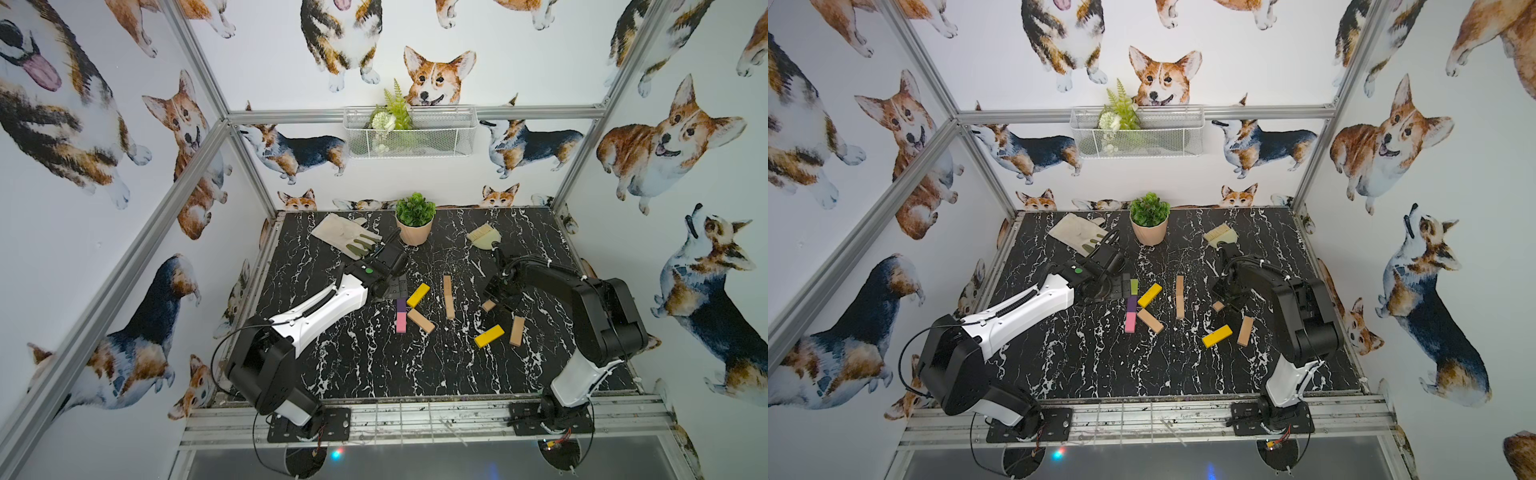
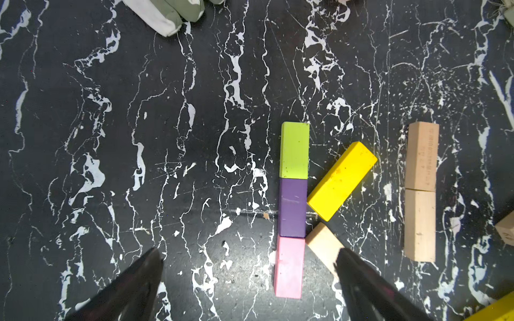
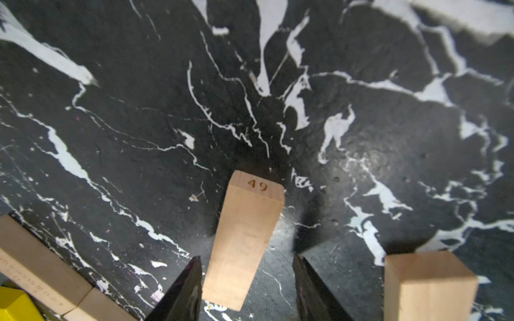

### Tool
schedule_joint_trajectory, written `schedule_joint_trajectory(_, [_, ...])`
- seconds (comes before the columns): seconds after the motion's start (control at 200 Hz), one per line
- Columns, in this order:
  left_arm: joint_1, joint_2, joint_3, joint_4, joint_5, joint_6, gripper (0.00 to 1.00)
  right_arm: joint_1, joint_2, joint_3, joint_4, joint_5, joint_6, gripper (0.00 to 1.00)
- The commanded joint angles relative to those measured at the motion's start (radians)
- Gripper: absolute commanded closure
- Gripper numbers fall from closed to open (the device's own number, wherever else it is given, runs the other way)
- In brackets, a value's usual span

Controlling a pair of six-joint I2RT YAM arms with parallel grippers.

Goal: Assemble the letter k with building blocks
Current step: Pick up the building block from the center of the board.

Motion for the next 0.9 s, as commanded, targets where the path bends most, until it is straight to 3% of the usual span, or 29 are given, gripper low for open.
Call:
schedule_joint_trajectory(0.0, [0.002,0.005,0.004,0.012,0.003,-0.007,0.0,-0.001,0.019,0.008,0.011,-0.003,0.027,0.46])
schedule_joint_trajectory(0.22, [0.003,-0.007,-0.01,0.008,-0.02,-0.014,0.0,-0.001,0.031,0.003,0.008,0.005,0.028,0.49])
schedule_joint_trajectory(0.355, [0.003,-0.005,-0.014,0.008,-0.019,-0.018,0.0,-0.001,0.032,0.004,0.005,0.013,0.021,0.59])
schedule_joint_trajectory(0.891, [0.003,-0.01,-0.023,0.011,-0.007,-0.036,0.0,-0.001,0.076,0.08,-0.059,0.114,-0.158,0.6])
